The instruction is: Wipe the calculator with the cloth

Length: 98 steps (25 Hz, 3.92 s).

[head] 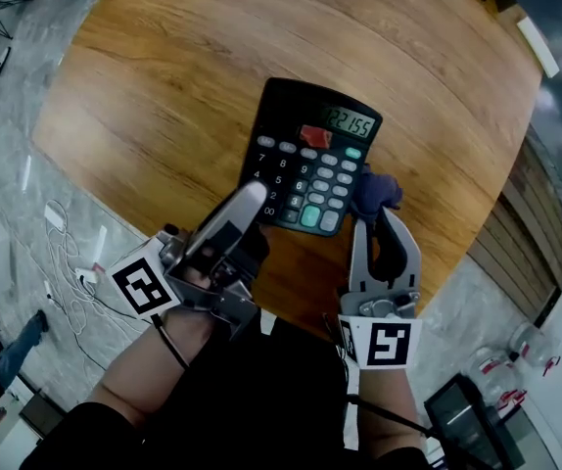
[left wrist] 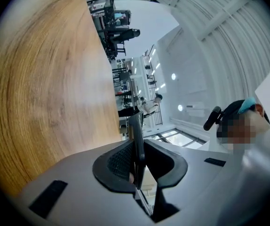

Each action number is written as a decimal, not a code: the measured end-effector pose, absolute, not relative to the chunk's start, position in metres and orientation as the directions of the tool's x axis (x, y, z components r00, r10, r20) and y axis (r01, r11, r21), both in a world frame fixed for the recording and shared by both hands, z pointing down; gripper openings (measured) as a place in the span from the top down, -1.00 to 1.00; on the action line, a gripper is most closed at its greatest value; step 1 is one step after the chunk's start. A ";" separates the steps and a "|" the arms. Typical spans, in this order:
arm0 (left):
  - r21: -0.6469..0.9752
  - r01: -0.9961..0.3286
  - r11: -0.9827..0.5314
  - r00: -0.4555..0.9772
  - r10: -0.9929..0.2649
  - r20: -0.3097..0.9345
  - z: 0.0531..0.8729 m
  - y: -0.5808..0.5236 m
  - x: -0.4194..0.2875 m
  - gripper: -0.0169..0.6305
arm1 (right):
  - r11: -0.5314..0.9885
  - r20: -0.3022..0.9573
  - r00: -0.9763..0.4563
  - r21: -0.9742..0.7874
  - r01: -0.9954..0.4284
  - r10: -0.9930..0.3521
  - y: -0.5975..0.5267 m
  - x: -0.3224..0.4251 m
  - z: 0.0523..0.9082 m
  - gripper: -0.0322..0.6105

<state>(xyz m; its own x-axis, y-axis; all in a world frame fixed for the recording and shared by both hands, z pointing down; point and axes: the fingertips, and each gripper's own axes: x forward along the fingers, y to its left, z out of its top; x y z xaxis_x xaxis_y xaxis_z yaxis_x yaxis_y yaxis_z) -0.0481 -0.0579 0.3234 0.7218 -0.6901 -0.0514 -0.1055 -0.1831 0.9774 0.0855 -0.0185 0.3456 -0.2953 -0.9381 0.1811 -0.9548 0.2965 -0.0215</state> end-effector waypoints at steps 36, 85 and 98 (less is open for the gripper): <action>0.996 0.048 -0.076 0.719 -0.689 -0.087 0.324 -0.047 -0.040 0.73 | 0.177 0.081 -0.176 0.008 -0.984 -0.981 -0.031 0.125 0.336 0.71; 0.953 0.280 0.112 0.736 -0.662 -0.139 0.333 -0.043 -0.021 0.73 | 0.218 0.030 -0.218 -0.001 -0.976 -0.976 -0.084 0.075 0.336 0.71; 0.968 0.230 0.097 0.715 -0.691 -0.100 0.334 -0.041 -0.022 0.73 | 0.092 -0.079 -0.096 0.053 -0.994 -0.992 -0.060 0.157 0.283 0.71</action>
